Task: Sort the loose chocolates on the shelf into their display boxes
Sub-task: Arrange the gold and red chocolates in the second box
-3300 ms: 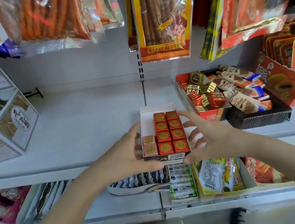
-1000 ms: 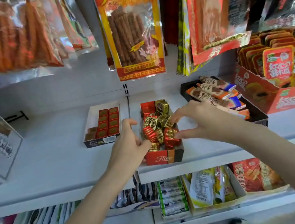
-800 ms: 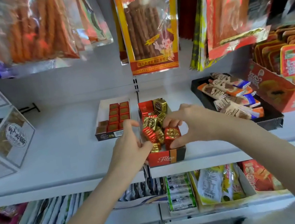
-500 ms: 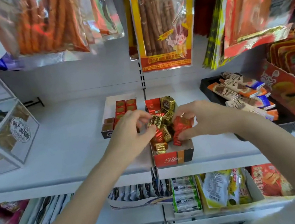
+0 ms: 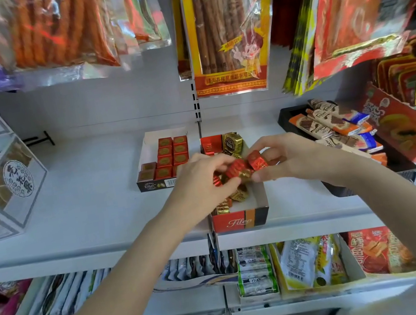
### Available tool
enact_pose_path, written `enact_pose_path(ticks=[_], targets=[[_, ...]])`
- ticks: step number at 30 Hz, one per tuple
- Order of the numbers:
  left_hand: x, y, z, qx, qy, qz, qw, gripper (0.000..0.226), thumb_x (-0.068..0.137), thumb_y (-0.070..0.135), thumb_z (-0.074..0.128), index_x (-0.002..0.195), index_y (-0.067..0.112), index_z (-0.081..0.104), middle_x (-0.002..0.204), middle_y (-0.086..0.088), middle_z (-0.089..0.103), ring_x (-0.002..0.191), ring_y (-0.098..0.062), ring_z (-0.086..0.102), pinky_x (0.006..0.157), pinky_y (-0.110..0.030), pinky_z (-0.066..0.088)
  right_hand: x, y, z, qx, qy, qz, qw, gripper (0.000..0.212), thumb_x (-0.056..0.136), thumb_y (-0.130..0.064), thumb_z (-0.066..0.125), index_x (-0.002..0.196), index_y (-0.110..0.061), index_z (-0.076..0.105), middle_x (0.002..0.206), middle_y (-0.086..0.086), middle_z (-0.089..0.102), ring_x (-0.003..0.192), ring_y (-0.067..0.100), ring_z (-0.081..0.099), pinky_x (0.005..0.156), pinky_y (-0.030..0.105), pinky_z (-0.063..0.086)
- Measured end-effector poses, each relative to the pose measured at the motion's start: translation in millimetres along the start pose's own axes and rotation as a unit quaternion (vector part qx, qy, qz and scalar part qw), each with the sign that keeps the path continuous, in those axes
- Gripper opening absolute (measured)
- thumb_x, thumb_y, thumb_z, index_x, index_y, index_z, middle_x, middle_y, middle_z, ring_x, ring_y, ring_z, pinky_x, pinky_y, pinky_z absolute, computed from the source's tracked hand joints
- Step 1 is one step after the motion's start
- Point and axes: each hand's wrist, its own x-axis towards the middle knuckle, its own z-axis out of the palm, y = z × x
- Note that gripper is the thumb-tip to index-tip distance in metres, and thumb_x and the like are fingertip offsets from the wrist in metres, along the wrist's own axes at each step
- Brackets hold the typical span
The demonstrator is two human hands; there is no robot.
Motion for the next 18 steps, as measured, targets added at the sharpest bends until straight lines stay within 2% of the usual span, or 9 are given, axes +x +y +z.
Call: enact_pose_path(ticks=[3, 4, 6, 8, 11, 13, 14, 16, 18], targets=[[-1.1, -2.7, -11.7, -0.08, 0.053, -0.03, 0.995, 0.031, 0.084, 0.022, 0.06, 0.114, 0.022, 0.057, 0.1, 0.016, 0.059, 0.096, 0.003, 0.048, 0.082, -0.008, 0.036, -1.5, 2.7, -2.1, 0.002, 0.02, -0.015, 1.0, 0.034, 0.074, -0.014, 0.072, 0.105, -0.011, 0.06, 0.096, 0.016, 0.07, 0.078, 0.019, 0.06, 0.076, 0.033, 0.048], [-2.0, -4.9, -16.2, -0.111, 0.064, -0.045, 0.991, 0.027, 0.084, 0.02, 0.06, 0.111, 0.02, 0.058, 0.098, 0.017, 0.059, 0.093, 0.005, 0.051, 0.078, -0.006, 0.037, -1.5, 3.7, -2.7, -0.006, 0.031, -0.025, 0.999, 0.034, 0.074, -0.014, 0.073, 0.105, -0.011, 0.06, 0.096, 0.015, 0.07, 0.077, 0.02, 0.06, 0.077, 0.035, 0.049], [-4.2, -9.0, -23.0, -0.149, 0.068, -0.069, 0.984, 0.02, 0.086, 0.019, 0.058, 0.106, 0.018, 0.06, 0.094, 0.014, 0.06, 0.09, 0.003, 0.054, 0.082, -0.015, 0.043, -1.6, 3.7, -2.9, -0.035, 0.056, -0.041, 0.997, 0.033, 0.073, -0.017, 0.074, 0.103, -0.013, 0.062, 0.101, 0.01, 0.067, 0.08, 0.026, 0.062, 0.08, 0.039, 0.051], [-4.8, -9.9, -24.6, -0.146, 0.054, -0.083, 0.984, 0.023, 0.087, 0.022, 0.057, 0.109, 0.015, 0.06, 0.098, 0.008, 0.062, 0.092, -0.004, 0.056, 0.086, -0.024, 0.046, -1.0, 1.6, -1.3, -0.063, 0.077, -0.047, 0.994, 0.032, 0.072, -0.021, 0.074, 0.102, -0.018, 0.063, 0.107, 0.006, 0.062, 0.084, 0.025, 0.063, 0.08, 0.037, 0.052], [1.2, -13.5, -19.4, -0.087, 0.043, -0.096, 0.991, 0.032, 0.09, 0.026, 0.051, 0.12, 0.017, 0.055, 0.101, 0.005, 0.061, 0.099, -0.011, 0.055, 0.085, -0.025, 0.046, 4.6, -1.0, 7.6, -0.128, 0.122, -0.054, 0.983, 0.038, 0.072, -0.027, 0.075, 0.106, -0.023, 0.058, 0.101, -0.002, 0.057, 0.074, 0.012, 0.059, 0.07, 0.024, 0.049], [6.6, -17.2, -14.9, -0.042, 0.048, -0.098, 0.993, 0.033, 0.091, 0.03, 0.047, 0.124, 0.025, 0.05, 0.093, 0.005, 0.06, 0.102, -0.022, 0.055, 0.09, -0.042, 0.047, 11.0, -3.6, 17.5, -0.155, 0.157, -0.068, 0.973, 0.043, 0.073, -0.022, 0.075, 0.109, -0.02, 0.052, 0.095, -0.006, 0.055, 0.067, 0.006, 0.053, 0.063, 0.018, 0.044], [8.8, -18.3, -12.1, -0.024, 0.051, -0.1, 0.993, 0.032, 0.092, 0.032, 0.045, 0.124, 0.028, 0.048, 0.092, 0.003, 0.06, 0.103, -0.026, 0.053, 0.09, -0.046, 0.045, 14.8, -4.1, 23.2, -0.163, 0.168, -0.08, 0.969, 0.041, 0.073, -0.019, 0.074, 0.106, -0.019, 0.05, 0.094, -0.006, 0.055, 0.067, 0.005, 0.051, 0.061, 0.016, 0.042], [11.7, -18.3, -7.6, 0.019, 0.059, -0.101, 0.993, 0.032, 0.093, 0.031, 0.041, 0.124, 0.03, 0.048, 0.107, -0.002, 0.057, 0.113, -0.027, 0.044, 0.096, -0.044, 0.04, 22.1, -3.8, 33.5, -0.18, 0.178, -0.108, 0.961, 0.034, 0.075, -0.014, 0.072, 0.096, -0.018, 0.046, 0.086, -0.008, 0.052, 0.066, 0.001, 0.046, 0.056, 0.01, 0.038], [12.3, -18.2, -6.4, 0.039, 0.069, -0.089, 0.993, 0.034, 0.094, 0.027, 0.04, 0.127, 0.028, 0.048, 0.121, -0.003, 0.05, 0.12, -0.023, 0.035, 0.098, -0.035, 0.031, 28.0, -3.0, 38.3, -0.202, 0.179, -0.128, 0.954, 0.03, 0.076, -0.014, 0.071, 0.094, -0.017, 0.047, 0.084, -0.009, 0.049, 0.066, -0.001, 0.043, 0.056, 0.005, 0.036]])
